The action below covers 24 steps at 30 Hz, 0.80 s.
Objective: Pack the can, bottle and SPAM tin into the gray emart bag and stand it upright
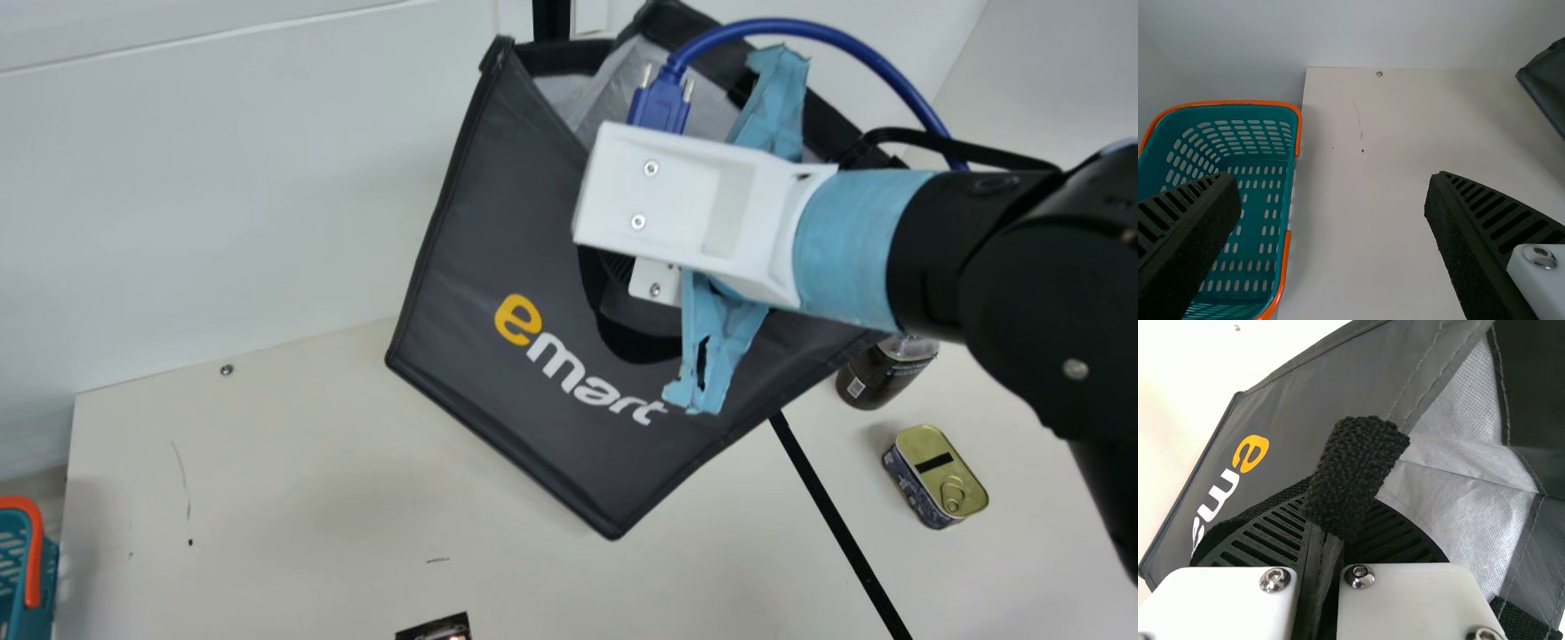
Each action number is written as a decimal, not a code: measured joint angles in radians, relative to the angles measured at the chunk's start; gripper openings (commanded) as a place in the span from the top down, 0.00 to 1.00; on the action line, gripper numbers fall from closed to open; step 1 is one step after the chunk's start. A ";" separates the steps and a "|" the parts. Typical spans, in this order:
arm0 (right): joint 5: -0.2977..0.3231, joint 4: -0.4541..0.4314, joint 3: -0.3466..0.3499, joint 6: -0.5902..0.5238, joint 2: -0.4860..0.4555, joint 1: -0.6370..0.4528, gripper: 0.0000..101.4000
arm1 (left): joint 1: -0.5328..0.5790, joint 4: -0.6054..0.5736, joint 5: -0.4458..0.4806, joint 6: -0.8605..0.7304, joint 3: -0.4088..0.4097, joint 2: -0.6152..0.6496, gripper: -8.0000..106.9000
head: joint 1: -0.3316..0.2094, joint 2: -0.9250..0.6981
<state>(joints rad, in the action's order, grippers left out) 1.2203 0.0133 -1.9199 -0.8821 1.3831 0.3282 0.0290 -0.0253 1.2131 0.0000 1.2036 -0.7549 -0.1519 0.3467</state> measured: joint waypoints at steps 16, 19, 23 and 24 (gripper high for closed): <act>-0.002 -0.034 0.114 0.075 -0.031 0.114 1.00 | 0.000 0.000 0.000 0.000 0.000 0.000 0.15 | 0.000 0.002; -0.001 -0.035 0.130 0.092 -0.036 0.133 1.00 | 0.000 0.000 0.000 0.000 0.000 0.000 0.15 | 0.000 0.000; -0.002 -0.037 0.151 0.114 -0.041 0.159 1.00 | 0.000 0.000 0.000 0.000 0.000 0.000 0.15 | 0.000 0.002; -0.002 -0.039 0.156 0.120 -0.043 0.167 1.00 | 0.000 0.000 0.000 0.000 0.000 0.000 0.15 | 0.000 0.002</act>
<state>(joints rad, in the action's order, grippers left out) 1.2186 -0.0261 -1.7636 -0.7625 1.3398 0.4950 0.0290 -0.0253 1.2131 0.0000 1.2036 -0.7549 -0.1519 0.3482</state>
